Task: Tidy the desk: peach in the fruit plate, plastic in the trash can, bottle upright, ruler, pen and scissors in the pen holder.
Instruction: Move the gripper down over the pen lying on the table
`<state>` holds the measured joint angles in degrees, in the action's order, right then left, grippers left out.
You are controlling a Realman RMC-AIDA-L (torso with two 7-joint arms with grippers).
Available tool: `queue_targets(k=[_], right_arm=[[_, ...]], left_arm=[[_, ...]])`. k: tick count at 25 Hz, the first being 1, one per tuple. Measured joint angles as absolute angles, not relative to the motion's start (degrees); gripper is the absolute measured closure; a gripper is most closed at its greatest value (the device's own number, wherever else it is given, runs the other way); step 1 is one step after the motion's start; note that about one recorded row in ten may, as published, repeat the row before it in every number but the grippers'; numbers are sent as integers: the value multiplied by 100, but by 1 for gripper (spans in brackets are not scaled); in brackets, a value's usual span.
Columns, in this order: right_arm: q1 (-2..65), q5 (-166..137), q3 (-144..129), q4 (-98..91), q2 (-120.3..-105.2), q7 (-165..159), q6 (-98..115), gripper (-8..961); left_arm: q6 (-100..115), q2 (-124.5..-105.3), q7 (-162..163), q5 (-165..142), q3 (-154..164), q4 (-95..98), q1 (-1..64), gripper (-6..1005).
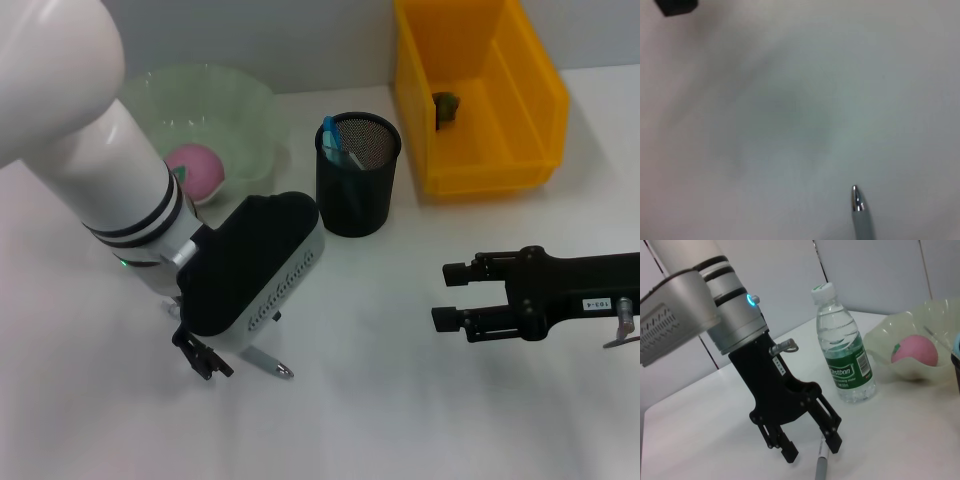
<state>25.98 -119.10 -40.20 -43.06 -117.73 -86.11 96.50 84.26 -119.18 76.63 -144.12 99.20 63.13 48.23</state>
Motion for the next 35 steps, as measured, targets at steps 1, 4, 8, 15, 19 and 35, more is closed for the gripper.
queue_targets(k=[1, 4, 8, 15, 19, 35], right_arm=[[2595, -11910, -4012, -4306, -11773, -8599, 9649, 211], [2588, -11910, -4016, -4306, -11775, -8584, 9621, 211], [2596, -11910, -4029, -4306, -11777, -8575, 9603, 210], [2623, -11910, -4034, -4306, -11809, -8504, 9562, 210], [2641, -11909, -4034, -4306, -11821, -8496, 9525, 211], [2752, -11909, -4043, -4157, -11845, -8404, 9397, 210]], left_arm=[[8421, -11918, 7672, -14410, 9943, 6303, 4828, 207], [8372, -11918, 7732, -14410, 10048, 6255, 4851, 224], [8245, -11918, 7844, -14461, 10280, 6217, 4865, 247], [8125, -11918, 7977, -14568, 10433, 6210, 4884, 277], [8130, -11918, 7986, -14584, 10435, 6165, 4903, 278], [8122, -11918, 8017, -14700, 10441, 6051, 4931, 507]])
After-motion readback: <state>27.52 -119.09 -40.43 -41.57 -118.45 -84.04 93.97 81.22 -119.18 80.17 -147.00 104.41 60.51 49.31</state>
